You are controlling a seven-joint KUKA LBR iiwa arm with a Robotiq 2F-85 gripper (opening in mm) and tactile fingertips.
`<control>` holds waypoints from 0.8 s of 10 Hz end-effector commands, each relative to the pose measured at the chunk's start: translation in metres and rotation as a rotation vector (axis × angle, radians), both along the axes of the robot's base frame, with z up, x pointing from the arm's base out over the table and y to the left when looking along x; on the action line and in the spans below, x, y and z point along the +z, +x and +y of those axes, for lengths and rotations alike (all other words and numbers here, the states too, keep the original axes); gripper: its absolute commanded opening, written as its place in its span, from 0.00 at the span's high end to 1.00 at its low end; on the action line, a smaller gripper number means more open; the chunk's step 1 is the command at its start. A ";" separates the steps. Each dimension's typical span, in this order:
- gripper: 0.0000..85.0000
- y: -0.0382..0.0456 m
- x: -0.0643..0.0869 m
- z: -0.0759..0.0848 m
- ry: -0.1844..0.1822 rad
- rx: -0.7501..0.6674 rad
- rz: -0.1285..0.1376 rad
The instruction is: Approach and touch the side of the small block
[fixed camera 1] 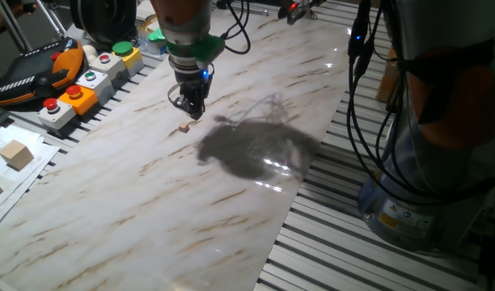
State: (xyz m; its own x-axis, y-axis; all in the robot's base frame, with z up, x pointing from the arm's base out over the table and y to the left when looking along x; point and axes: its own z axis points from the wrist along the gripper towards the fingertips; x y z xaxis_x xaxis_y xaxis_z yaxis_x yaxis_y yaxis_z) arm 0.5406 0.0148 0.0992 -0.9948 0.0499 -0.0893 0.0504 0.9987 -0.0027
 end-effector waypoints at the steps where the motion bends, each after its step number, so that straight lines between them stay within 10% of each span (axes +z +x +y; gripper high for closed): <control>1: 0.99 0.0024 -0.003 0.000 0.006 0.002 0.000; 8: 0.99 0.0206 -0.036 0.002 0.027 0.002 0.001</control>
State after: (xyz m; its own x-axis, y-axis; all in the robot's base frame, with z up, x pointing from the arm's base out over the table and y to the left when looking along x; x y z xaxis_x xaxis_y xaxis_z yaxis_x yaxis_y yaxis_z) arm 0.5614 0.0166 0.0626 -0.9950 0.0503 -0.0864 0.0484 0.9985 0.0242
